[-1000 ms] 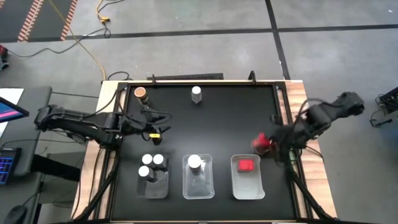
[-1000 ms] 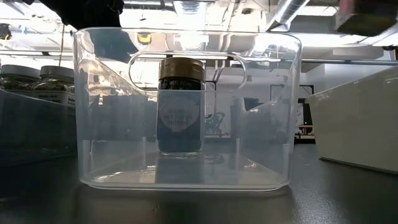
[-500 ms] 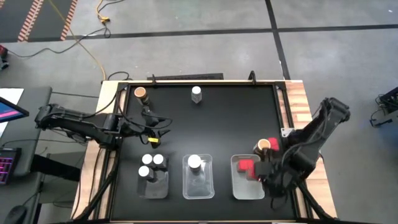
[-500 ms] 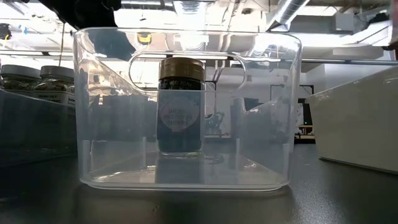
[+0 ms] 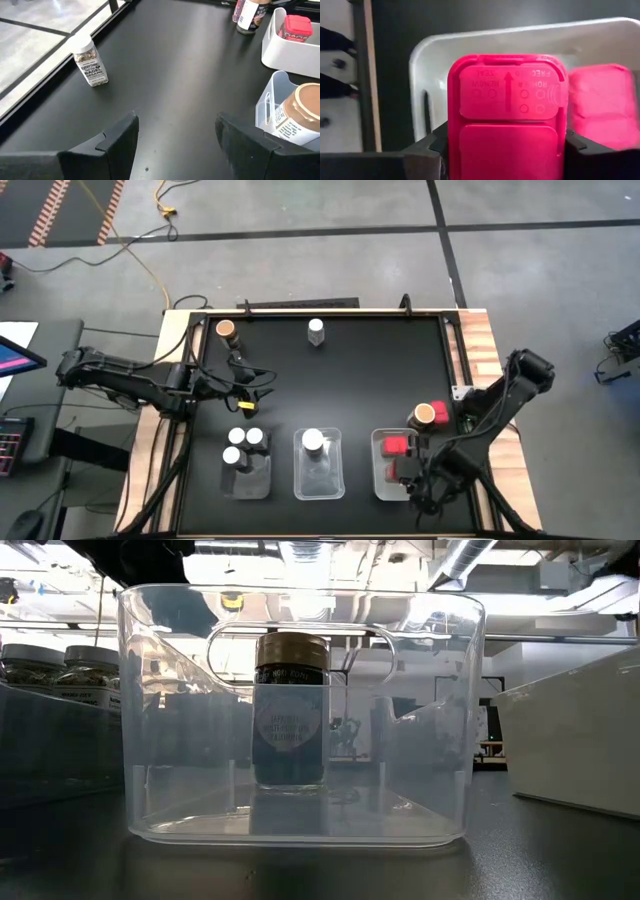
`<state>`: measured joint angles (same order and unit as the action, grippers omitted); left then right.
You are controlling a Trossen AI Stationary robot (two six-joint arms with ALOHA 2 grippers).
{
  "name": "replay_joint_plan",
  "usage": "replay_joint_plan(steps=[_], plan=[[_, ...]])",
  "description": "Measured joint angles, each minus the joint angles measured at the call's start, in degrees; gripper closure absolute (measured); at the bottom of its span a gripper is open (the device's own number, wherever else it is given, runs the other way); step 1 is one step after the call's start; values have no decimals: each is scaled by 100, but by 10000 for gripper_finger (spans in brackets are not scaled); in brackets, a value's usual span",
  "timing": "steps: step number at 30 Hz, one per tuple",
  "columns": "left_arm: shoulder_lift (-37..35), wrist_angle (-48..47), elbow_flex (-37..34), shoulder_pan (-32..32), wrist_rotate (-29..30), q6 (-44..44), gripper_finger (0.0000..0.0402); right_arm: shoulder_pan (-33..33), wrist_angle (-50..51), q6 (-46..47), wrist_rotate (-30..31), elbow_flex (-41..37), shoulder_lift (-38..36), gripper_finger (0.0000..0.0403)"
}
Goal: Sort spices by type
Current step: Put the top red seasoning can into the white bin
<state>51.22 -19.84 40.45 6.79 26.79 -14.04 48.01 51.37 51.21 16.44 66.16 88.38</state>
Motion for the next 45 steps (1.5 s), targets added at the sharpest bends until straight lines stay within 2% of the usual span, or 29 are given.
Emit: replay_joint_plan(steps=[6, 11, 26, 40, 45], plan=[[0, 7, 0, 0, -2, -114, 150, -95, -301, -207, -86, -350, -33, 175], [0, 5, 0, 0, -4, -131, 150, -177, -650, -492, -606, -780, -95, 175], [0, 2, 0, -2, 7, -122, 150, -545, -1484, -966, -742, -1317, -99, 174], [0, 1, 0, -2, 21, -67, 150, -693, -1451, -1291, -790, -1415, -98, 173], [-1, 2, 0, -2, 21, -72, 150, -693, -1418, -1378, -1002, -1415, -98, 173]])
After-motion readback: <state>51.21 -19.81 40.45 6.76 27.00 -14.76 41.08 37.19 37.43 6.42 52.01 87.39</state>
